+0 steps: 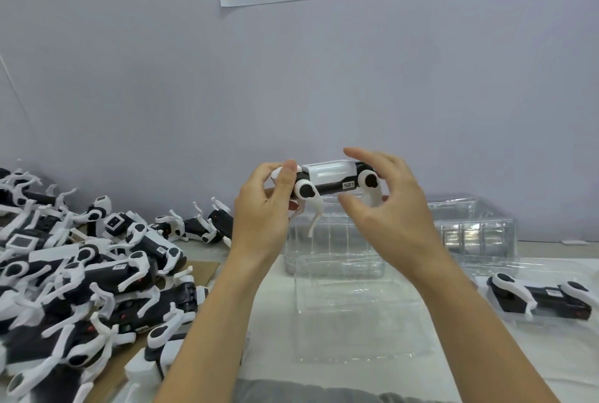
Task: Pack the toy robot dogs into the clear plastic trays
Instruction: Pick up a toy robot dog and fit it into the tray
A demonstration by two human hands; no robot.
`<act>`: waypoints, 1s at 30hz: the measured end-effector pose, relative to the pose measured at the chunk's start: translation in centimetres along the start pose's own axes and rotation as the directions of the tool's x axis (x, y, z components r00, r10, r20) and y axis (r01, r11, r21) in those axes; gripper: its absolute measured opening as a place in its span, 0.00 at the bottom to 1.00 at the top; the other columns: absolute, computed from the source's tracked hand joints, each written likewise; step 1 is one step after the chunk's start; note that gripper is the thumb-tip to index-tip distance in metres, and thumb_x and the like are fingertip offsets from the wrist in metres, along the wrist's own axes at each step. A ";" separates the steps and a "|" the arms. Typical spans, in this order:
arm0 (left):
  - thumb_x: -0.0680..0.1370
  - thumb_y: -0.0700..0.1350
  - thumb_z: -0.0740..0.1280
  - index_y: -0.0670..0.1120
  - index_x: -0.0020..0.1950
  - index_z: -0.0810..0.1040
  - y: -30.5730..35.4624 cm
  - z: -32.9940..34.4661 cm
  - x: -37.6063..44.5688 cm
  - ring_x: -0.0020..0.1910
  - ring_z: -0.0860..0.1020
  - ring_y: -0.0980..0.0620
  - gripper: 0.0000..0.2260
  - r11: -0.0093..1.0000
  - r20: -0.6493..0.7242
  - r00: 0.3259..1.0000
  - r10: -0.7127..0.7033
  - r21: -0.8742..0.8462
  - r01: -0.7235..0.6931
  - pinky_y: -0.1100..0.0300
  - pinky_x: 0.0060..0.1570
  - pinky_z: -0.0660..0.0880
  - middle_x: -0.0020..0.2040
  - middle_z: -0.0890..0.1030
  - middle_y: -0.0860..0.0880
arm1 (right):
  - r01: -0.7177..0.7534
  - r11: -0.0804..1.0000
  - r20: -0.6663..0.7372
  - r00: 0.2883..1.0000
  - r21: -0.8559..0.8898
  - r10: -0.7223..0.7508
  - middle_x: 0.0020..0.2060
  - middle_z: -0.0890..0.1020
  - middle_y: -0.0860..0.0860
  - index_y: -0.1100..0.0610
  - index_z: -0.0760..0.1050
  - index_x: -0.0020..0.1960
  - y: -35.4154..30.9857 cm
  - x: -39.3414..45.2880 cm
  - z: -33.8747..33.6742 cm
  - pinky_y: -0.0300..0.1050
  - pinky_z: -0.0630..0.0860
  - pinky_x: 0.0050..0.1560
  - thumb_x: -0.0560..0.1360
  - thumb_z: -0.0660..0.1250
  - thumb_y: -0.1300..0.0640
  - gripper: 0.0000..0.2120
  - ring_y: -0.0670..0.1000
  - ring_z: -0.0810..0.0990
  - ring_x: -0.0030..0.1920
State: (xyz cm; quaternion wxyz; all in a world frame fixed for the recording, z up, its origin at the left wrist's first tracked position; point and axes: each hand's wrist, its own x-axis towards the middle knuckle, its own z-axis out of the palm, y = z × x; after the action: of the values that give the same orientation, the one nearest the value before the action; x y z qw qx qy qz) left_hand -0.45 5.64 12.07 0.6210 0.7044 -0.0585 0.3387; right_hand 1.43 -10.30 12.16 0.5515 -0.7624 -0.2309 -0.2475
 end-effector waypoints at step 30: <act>0.72 0.40 0.73 0.46 0.50 0.84 0.6 -0.4 -0.4 0.45 0.83 0.49 0.08 0.835 0.252 0.968 0.000 -0.533 0.139 0.59 0.45 0.80 0.46 0.85 0.46 | 0.038 0.996 0.028 0.999 0.075 -0.040 0.48 0.82 0.42 0.45 0.83 0.53 0.5 0.3 -1.1 0.33 0.76 0.49 0.64 0.82 0.61 0.21 0.42 0.80 0.49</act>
State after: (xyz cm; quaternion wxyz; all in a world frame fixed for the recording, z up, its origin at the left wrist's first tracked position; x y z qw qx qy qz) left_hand -1.24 5.70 12.32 0.7961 0.5356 -0.2018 0.1967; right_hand 1.82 -11.49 12.23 0.5711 -0.7403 -0.2630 -0.2381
